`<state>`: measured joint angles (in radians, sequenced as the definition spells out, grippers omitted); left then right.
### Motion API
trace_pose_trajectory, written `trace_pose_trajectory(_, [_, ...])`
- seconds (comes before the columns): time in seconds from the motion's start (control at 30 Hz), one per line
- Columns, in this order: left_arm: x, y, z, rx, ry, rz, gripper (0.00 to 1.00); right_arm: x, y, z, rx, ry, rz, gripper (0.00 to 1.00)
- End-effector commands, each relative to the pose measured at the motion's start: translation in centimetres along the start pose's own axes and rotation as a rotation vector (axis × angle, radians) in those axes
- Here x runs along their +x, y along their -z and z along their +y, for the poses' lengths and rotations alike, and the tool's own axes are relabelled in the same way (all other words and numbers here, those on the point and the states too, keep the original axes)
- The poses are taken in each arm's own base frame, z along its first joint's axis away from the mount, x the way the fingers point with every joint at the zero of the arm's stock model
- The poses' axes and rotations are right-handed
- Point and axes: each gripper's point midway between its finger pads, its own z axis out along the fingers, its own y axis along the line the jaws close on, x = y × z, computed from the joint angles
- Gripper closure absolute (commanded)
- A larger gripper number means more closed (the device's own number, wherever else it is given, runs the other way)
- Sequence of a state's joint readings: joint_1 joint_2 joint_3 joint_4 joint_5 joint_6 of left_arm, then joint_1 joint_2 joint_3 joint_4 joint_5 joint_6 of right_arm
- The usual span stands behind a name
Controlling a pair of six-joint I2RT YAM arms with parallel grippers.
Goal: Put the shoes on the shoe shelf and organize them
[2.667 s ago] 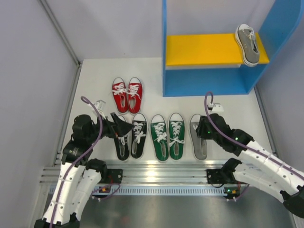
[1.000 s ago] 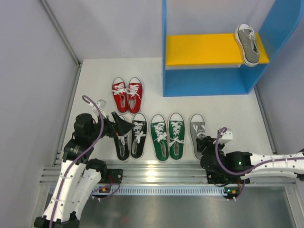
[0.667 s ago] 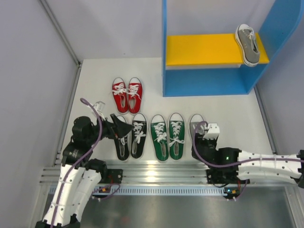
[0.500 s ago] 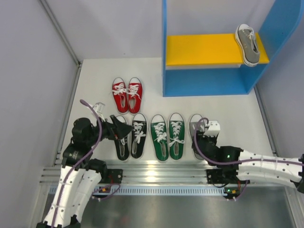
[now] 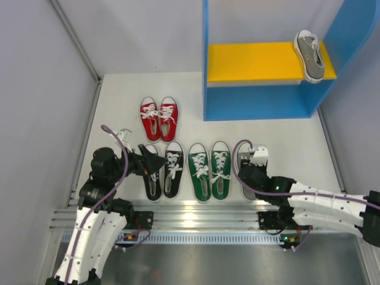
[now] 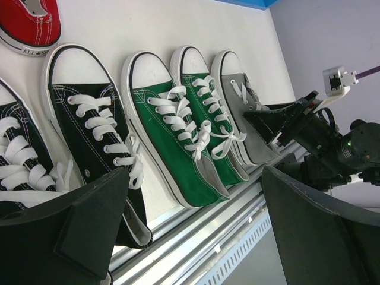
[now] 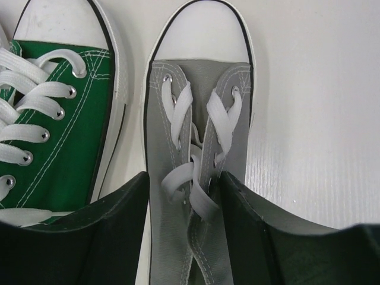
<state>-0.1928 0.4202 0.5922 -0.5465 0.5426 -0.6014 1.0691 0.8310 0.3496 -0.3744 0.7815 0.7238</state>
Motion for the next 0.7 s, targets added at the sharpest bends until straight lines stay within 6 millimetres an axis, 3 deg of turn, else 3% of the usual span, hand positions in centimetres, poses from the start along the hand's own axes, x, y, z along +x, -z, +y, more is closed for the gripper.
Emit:
trace_pose_trajectory(0.0, [-0.6, 0.1, -0.8, 0.037, -0.028, -0.028, 0.01, -1.0, 0.0, 1.1, -0.023, -0.018, 0.011, 0.49])
trace_pose_trajectory(0.13, [-0.5, 0.0, -0.7, 0.034, -0.024, -0.022, 0.01, -1.2, 0.1, 0.7, -0.012, -0.037, -0.001, 0.60])
trace_pose_trajectory(0.17, [-0.5, 0.1, -0.7, 0.034, -0.024, -0.022, 0.01, -1.2, 0.1, 0.7, -0.013, -0.044, -0.002, 0.70])
trace_pose_trajectory(0.27, [-0.5, 0.1, -0.9, 0.038, -0.025, -0.022, 0.01, -1.4, 0.1, 0.4, -0.007, -0.073, -0.013, 0.84])
trace_pose_trajectory(0.53, [-0.6, 0.2, -1.1, 0.045, -0.022, -0.024, 0.01, -2.7, 1.0, -0.2, 0.009, -0.087, -0.026, 0.92])
trace_pose_trajectory(0.67, [-0.5, 0.0, -0.9, 0.037, -0.013, -0.018, 0.01, -6.1, 3.2, -1.1, 0.009, -0.091, -0.087, 0.99])
